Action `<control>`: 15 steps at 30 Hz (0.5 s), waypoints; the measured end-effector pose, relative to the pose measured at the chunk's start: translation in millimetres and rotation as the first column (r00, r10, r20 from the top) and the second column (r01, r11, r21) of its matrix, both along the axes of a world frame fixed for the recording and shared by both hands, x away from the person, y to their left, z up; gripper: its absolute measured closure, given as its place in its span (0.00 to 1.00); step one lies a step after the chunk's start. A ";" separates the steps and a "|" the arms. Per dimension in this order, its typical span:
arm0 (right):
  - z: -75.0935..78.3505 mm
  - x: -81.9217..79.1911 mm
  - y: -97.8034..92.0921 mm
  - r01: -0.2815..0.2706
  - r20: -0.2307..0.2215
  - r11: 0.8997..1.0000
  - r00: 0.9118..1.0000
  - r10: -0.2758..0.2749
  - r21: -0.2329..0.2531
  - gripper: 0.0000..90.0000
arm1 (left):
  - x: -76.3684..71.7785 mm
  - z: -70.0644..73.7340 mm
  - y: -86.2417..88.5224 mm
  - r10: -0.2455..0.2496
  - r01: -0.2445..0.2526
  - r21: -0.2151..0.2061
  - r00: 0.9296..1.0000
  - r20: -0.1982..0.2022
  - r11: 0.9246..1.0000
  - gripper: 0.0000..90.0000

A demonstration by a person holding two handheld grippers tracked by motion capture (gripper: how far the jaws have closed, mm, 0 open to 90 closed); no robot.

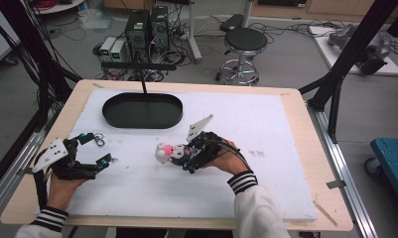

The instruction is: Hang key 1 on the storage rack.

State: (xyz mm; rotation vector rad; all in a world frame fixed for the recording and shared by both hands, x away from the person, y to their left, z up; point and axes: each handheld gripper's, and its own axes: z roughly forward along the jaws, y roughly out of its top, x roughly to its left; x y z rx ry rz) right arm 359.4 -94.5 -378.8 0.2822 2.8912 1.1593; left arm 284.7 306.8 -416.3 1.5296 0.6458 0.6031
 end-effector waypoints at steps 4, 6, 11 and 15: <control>6.4 -1.3 2.4 -0.006 0.022 1.000 1.000 0.005 0.018 0.43 | 5.2 5.4 -2.7 -0.075 0.075 -0.006 0.997 -0.014 0.997 0.02; 8.6 -2.0 3.1 -0.004 0.026 1.000 1.000 0.004 0.023 0.43 | 7.0 8.7 -5.0 -0.105 0.105 0.000 0.994 -0.016 0.995 0.02; 20.6 -3.2 8.4 -0.025 0.042 0.997 0.999 0.022 0.073 0.43 | 11.5 20.2 -11.0 -0.174 0.175 0.057 0.985 -0.021 0.983 0.02; 24.0 -3.2 10.5 -0.029 0.041 0.994 0.999 0.025 0.101 0.43 | 15.1 28.8 -16.5 -0.236 0.238 0.097 0.971 -0.035 0.966 0.02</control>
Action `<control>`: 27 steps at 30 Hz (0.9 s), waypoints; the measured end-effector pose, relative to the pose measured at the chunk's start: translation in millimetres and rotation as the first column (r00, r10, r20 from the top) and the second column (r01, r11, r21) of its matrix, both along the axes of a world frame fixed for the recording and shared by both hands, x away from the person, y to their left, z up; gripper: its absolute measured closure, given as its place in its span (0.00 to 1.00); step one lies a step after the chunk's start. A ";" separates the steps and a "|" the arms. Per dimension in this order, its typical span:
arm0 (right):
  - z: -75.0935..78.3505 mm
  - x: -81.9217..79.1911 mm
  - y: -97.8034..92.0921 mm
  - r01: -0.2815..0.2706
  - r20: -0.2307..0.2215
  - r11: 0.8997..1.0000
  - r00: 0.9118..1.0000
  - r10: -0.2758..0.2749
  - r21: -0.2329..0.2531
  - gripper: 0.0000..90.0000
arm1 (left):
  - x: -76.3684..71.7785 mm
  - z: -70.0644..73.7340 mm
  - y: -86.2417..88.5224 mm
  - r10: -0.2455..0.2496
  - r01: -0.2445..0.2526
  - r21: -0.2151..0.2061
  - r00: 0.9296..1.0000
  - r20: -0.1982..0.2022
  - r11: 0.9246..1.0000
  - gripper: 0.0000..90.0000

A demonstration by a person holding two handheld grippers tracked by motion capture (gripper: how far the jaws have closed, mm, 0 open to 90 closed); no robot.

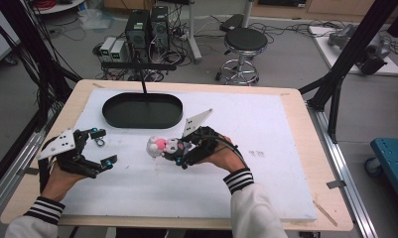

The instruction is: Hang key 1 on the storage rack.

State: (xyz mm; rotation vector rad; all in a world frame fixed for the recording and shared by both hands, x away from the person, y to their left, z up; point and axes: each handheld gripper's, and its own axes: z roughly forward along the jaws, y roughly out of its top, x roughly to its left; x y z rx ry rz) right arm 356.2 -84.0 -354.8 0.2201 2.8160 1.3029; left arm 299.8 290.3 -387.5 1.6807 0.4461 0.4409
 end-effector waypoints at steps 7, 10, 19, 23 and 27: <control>6.8 -0.4 2.4 -0.017 0.013 1.000 1.000 0.017 0.009 0.43 | 7.5 15.6 -13.5 -0.094 0.095 0.053 0.995 -0.021 0.994 0.02; 12.9 -1.4 3.5 -0.041 0.024 0.999 0.999 0.041 0.024 0.43 | 11.3 22.0 -21.3 -0.125 0.127 0.087 0.992 -0.026 0.988 0.02; 25.5 -2.6 6.9 -0.057 0.040 0.998 0.998 0.056 0.021 0.43 | 22.2 36.6 -46.6 -0.198 0.203 0.134 0.979 -0.047 0.970 0.02; 29.6 -2.9 7.6 -0.062 0.044 0.998 0.997 0.060 0.025 0.43 | 24.8 41.6 -59.6 -0.255 0.261 0.135 0.965 -0.058 0.956 0.02; 30.9 -2.8 10.2 -0.068 0.046 0.997 0.997 0.067 0.021 0.43 | 27.0 46.6 -71.7 -0.291 0.298 0.163 0.954 -0.068 0.940 0.02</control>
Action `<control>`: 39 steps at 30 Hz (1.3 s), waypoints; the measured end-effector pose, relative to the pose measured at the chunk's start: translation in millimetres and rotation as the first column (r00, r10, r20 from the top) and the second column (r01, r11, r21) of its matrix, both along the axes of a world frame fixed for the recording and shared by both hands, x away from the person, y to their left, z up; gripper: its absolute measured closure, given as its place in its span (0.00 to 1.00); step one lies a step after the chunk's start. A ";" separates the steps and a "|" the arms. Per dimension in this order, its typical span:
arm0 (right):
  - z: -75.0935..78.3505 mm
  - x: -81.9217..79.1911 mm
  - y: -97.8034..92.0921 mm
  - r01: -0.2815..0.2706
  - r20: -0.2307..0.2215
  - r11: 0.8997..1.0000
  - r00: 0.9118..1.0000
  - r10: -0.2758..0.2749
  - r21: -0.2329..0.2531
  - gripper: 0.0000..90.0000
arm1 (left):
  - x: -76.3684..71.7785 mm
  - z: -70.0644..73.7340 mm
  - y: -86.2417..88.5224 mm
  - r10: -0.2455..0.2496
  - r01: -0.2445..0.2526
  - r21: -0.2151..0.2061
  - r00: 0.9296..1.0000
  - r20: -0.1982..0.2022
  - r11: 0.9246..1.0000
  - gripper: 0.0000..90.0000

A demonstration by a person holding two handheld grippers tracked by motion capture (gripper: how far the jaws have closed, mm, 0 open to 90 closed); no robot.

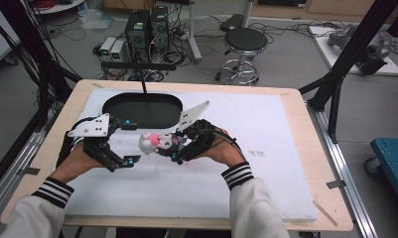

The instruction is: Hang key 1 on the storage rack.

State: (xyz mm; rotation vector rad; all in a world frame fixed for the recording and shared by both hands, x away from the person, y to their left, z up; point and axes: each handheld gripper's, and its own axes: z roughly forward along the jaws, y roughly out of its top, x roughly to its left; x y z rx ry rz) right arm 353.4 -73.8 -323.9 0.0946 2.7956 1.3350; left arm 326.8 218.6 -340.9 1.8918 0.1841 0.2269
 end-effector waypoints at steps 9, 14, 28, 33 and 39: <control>-3.3 0.9 6.2 -0.011 -0.004 1.000 1.000 0.011 -0.020 0.43 | 4.9 3.9 -18.9 -0.042 0.042 0.051 0.999 -0.008 0.998 0.03; -3.4 0.9 5.5 -0.017 -0.007 1.000 1.000 0.017 -0.022 0.43 | 6.7 5.7 -23.6 -0.073 0.073 0.067 0.997 0.003 0.995 0.14; -3.5 1.0 3.5 -0.020 -0.003 0.999 1.000 0.020 -0.031 0.43 | 5.2 6.5 -30.3 -0.087 0.080 0.140 0.995 0.041 0.987 0.41; -3.8 2.1 3.2 -0.012 0.001 1.000 1.000 0.012 -0.027 0.43 | 3.0 6.9 -31.9 -0.076 0.066 0.162 0.995 0.061 0.985 0.53; -3.2 3.0 0.7 -0.012 -0.006 1.000 1.000 0.012 -0.018 0.43 | 2.3 8.4 -33.3 -0.063 0.054 0.149 0.996 0.060 0.987 0.55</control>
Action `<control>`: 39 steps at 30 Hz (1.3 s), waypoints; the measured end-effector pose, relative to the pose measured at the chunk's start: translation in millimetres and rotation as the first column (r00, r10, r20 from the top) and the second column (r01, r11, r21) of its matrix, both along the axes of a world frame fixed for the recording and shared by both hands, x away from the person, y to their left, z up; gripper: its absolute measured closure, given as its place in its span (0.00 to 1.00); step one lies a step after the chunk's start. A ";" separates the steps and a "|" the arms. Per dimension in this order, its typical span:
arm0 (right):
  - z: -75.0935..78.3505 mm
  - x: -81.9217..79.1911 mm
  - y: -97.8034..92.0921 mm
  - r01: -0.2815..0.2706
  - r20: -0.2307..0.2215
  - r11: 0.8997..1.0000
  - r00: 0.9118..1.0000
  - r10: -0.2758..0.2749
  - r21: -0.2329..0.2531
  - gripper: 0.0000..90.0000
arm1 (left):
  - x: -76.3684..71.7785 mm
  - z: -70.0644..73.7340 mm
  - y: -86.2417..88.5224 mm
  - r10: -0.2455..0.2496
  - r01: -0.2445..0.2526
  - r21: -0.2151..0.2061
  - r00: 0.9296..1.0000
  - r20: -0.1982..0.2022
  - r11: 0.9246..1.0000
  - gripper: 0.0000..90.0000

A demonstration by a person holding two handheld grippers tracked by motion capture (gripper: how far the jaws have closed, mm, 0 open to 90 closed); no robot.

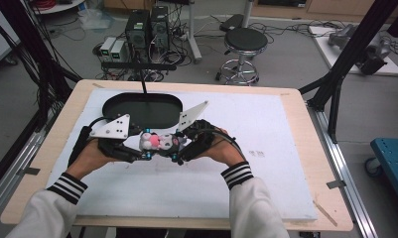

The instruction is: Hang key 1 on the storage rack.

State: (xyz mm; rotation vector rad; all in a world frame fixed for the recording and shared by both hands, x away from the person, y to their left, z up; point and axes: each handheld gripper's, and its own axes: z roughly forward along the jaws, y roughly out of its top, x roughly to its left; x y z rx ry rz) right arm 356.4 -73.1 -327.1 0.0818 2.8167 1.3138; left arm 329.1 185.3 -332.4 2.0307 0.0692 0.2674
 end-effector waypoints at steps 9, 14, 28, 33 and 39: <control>-3.6 -2.2 4.3 0.031 0.032 0.999 0.999 -0.030 -0.033 0.13 | -2.9 -0.4 -2.5 0.030 -0.030 0.023 1.000 -0.008 0.999 0.58; -1.8 -0.2 0.9 0.128 0.018 0.992 0.992 -0.129 0.020 0.01 | -1.7 0.4 1.1 0.071 -0.071 0.011 0.997 -0.019 0.997 0.58; -1.4 -5.1 -37.1 0.299 0.032 0.948 0.952 -0.304 0.106 0.01 | 0.2 5.2 11.7 0.133 -0.134 -0.020 0.991 -0.028 0.991 0.58; -0.5 -18.9 -61.4 0.409 0.081 0.899 0.902 -0.424 0.155 0.01 | 1.8 9.1 20.8 0.189 -0.190 -0.049 0.982 -0.021 0.981 0.58; -9.3 -32.5 -95.9 0.501 0.072 0.832 0.845 -0.529 0.240 0.01 | 6.1 12.3 33.8 0.261 -0.262 -0.076 0.965 -0.016 0.962 0.58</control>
